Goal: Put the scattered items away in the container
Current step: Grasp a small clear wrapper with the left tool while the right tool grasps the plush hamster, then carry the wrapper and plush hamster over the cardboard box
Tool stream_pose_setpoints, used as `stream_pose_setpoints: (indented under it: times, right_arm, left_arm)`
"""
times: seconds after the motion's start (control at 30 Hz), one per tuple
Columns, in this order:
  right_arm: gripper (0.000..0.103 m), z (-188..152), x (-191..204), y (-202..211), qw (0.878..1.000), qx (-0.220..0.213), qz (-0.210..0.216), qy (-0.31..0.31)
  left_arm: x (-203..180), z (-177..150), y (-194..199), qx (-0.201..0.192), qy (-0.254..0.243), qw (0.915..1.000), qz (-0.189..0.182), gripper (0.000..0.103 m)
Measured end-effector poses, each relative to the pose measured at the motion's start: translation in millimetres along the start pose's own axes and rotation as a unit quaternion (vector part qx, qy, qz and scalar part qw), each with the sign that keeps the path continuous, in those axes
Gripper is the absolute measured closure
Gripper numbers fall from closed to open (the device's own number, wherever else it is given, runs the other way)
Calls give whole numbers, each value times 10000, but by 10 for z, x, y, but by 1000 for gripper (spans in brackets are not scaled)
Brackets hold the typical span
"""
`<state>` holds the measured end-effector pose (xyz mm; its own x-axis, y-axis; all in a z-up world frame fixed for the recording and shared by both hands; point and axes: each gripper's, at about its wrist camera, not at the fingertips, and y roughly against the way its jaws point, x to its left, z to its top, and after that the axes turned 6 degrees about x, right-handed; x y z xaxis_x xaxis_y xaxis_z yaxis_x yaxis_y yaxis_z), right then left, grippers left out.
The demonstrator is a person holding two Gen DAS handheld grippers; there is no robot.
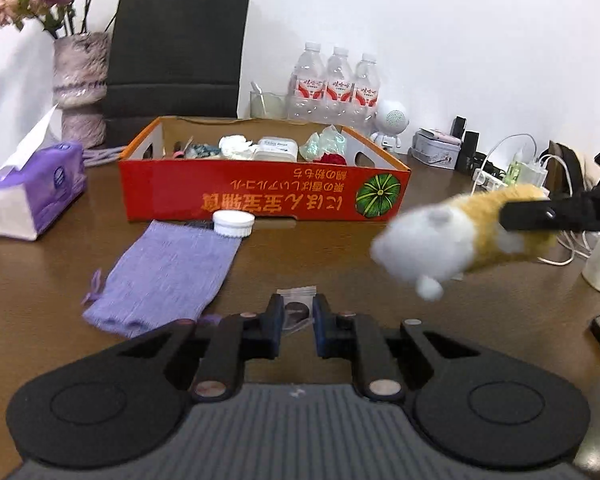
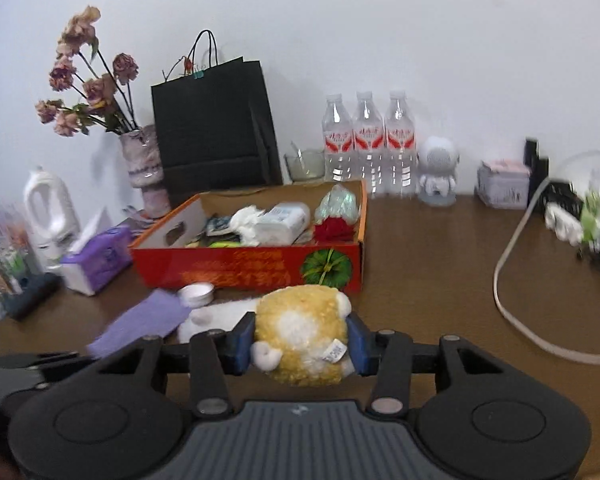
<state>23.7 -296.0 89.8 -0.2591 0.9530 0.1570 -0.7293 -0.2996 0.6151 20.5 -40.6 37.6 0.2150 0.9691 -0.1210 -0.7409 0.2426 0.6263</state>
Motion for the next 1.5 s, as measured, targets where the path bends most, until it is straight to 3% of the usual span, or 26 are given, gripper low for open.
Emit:
stream_pose_setpoints:
  times: [0.2, 0.3, 0.7, 0.8, 0.9, 1.03, 1.1, 1.17, 1.2, 1.23, 1.3, 1.4, 1.5]
  right_arm:
    - [57, 80, 177, -156, 9983, 374, -417, 162]
    - [56, 117, 201, -468, 9979, 558, -312, 67]
    - [54, 569, 329, -1124, 9990, 389, -141, -176]
    - [39, 538, 330, -1406, 9979, 531, -184, -326]
    - [38, 426, 304, -1539, 9965, 500, -166, -645]
    - [38, 374, 252, -1596, 9947, 224, -200, -982]
    - [38, 325, 254, -1690, 9948, 234, -250, -960]
    - [39, 252, 255, -1769, 9948, 244, -120, -983]
    - [42, 239, 254, -1756, 9944, 224, -65, -1030]
    - [51, 251, 261, -1716, 9941, 232, -54, -1056]
    - [52, 306, 315, -1570, 9950, 337, -160, -929]
    - [52, 289, 377, -1148, 9972, 521, -98, -534]
    - [52, 103, 315, -697, 9929, 1081, 336, -358]
  left_arm:
    - [-34, -78, 99, -20, -274, 9996, -6, 87]
    - [31, -109, 56, 66, -199, 9998, 40, 87]
    - [254, -51, -155, 166, -36, 9995, 282, 86]
    - [275, -14, -218, 130, -58, 9992, 376, 86]
    - [299, -31, -282, 181, -41, 9989, 421, 85]
    - [328, -36, -317, 212, 12, 9992, 344, 74]
    - [322, -36, -324, 249, -10, 9992, 307, 65]
    - [300, -41, -319, 260, -67, 9991, 316, 63]
    - [291, -45, -314, 266, -86, 9991, 325, 65]
    - [289, -49, -309, 267, -85, 9990, 335, 73]
    - [302, -53, -300, 265, -33, 9990, 356, 86]
    - [331, -82, -250, 235, 79, 9989, 391, 87]
    - [321, -135, -162, 237, 57, 9989, 399, 87]
